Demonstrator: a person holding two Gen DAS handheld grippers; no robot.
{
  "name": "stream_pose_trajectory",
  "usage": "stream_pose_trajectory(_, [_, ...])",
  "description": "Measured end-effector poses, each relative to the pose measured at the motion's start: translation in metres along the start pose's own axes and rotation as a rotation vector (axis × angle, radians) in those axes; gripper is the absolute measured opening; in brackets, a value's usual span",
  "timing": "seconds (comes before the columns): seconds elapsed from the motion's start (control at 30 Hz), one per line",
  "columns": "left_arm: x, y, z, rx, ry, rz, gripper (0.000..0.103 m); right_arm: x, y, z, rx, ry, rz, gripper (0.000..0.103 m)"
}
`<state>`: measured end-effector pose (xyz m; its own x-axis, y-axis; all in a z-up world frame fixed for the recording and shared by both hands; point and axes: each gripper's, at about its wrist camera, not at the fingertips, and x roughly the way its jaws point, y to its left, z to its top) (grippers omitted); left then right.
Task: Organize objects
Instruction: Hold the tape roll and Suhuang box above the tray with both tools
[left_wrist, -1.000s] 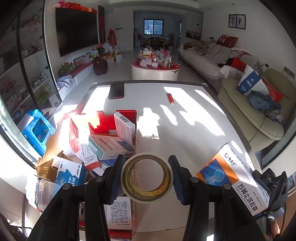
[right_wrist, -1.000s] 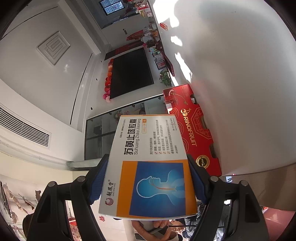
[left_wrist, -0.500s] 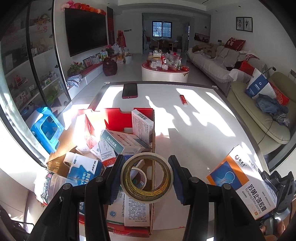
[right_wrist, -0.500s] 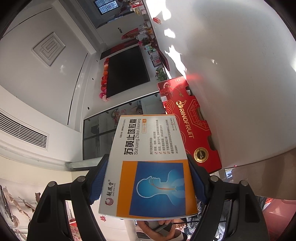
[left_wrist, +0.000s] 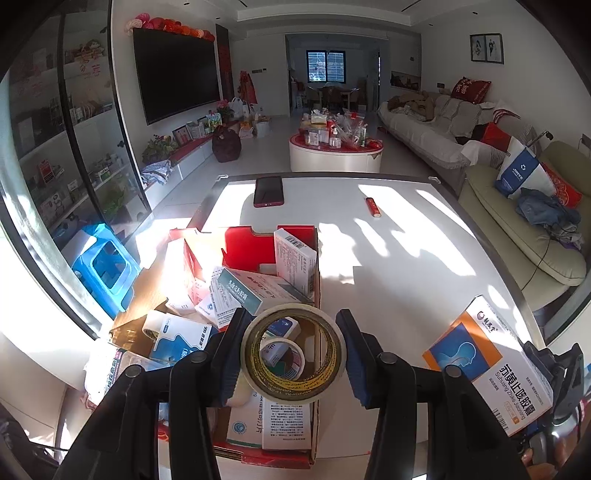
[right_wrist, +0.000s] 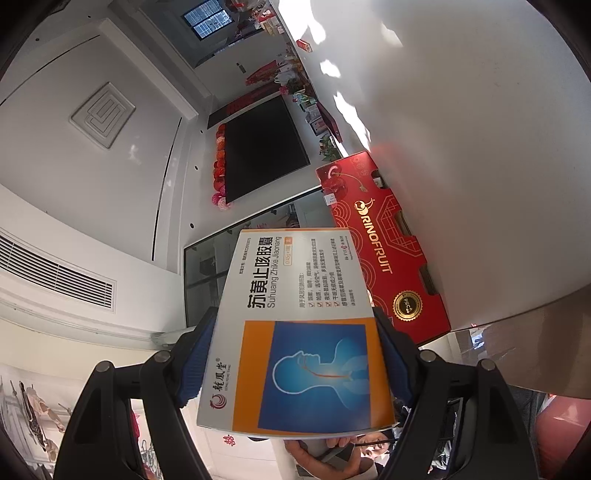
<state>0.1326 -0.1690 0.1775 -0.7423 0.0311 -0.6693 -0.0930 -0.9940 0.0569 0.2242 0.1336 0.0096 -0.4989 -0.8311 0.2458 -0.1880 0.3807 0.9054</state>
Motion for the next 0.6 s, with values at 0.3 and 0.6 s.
stream_pose_trajectory(0.3, [-0.009, 0.012, 0.000, -0.015, -0.031, 0.037, 0.052, -0.006, -0.011, 0.002, 0.034, -0.007, 0.020, 0.078])
stream_pose_trajectory(0.6, [-0.005, 0.019, 0.000, -0.035, -0.023, 0.051, 0.052, -0.004, -0.015, 0.005, 0.062, -0.002, 0.034, 0.078])
